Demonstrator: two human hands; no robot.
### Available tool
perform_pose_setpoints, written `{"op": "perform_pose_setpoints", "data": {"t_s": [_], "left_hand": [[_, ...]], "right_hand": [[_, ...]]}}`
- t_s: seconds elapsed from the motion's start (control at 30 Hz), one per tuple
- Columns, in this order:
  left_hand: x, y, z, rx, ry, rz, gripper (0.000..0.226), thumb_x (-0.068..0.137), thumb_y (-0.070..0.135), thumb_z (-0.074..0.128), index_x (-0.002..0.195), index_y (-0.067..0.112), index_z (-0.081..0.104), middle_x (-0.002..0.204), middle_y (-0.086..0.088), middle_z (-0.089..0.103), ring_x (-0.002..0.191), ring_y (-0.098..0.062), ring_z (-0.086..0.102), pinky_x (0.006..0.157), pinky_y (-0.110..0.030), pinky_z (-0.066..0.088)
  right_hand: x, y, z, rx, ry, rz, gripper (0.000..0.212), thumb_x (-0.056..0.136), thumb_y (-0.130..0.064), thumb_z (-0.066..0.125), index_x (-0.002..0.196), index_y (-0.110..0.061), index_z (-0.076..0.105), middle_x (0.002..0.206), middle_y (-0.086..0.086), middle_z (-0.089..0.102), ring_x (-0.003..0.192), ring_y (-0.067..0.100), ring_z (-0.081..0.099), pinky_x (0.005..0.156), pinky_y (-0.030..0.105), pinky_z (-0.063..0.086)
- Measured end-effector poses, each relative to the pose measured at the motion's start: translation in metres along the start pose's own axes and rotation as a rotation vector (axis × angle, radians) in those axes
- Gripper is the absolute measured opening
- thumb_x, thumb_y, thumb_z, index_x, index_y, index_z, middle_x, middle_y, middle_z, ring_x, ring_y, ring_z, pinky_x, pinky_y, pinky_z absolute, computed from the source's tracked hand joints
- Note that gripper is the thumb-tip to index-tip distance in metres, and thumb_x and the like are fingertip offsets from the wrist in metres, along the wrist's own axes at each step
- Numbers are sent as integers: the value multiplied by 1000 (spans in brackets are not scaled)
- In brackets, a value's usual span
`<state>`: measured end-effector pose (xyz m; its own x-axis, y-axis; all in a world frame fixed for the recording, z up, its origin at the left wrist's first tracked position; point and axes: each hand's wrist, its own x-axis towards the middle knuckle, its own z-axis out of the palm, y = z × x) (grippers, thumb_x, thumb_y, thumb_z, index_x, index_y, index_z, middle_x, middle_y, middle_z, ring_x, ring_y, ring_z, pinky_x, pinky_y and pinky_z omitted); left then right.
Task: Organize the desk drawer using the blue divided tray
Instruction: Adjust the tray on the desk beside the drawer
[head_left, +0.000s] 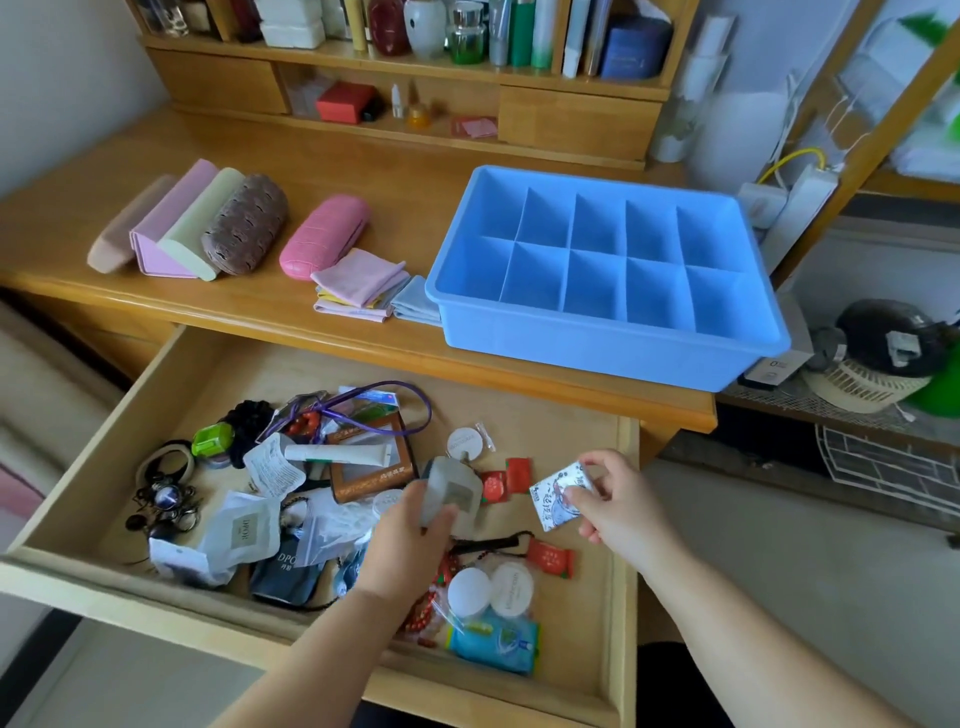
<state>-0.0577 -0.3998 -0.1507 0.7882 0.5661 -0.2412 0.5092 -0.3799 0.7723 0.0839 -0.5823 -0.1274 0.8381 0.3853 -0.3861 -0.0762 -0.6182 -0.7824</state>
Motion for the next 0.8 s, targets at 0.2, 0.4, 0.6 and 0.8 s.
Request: {"op": "perform_pose_setpoints", "data": {"t_s": [0.2, 0.4, 0.6, 0.8], "left_hand": [[-4, -5, -20, -141, -6, -79, 8, 94, 19, 53, 94, 27, 53, 66, -4, 68, 50, -5, 60, 46, -17, 44], [-6, -12, -24, -195, 88, -81, 13, 95, 18, 50, 107, 21, 54, 81, 2, 63, 66, -11, 57, 52, -18, 42], [-10, -21, -40, -254, 58, -81, 16, 95, 19, 51, 106, 31, 54, 83, 2, 66, 62, -11, 61, 50, -16, 47], [-5, -26, -52, -595, 147, -225, 25, 96, 16, 51, 119, 28, 48, 87, -12, 70, 63, -23, 69, 57, -27, 57]], "right_hand": [[9, -10, 20, -312, 27, -74, 55, 90, -19, 60, 139, -28, 35, 133, 1, 47, 94, 15, 63, 67, 24, 50], [-4, 5, 33, -966, -106, -257, 13, 90, -27, 54, 100, -18, 57, 111, 0, 55, 85, 25, 61, 63, 30, 44], [0, 18, 56, -1117, -269, -83, 22, 88, -10, 54, 109, -13, 57, 116, 4, 56, 100, 29, 61, 72, 31, 45], [3, 17, 50, -888, -81, -192, 27, 89, -16, 52, 116, -24, 51, 118, 0, 58, 91, 25, 62, 64, 28, 44]]}}
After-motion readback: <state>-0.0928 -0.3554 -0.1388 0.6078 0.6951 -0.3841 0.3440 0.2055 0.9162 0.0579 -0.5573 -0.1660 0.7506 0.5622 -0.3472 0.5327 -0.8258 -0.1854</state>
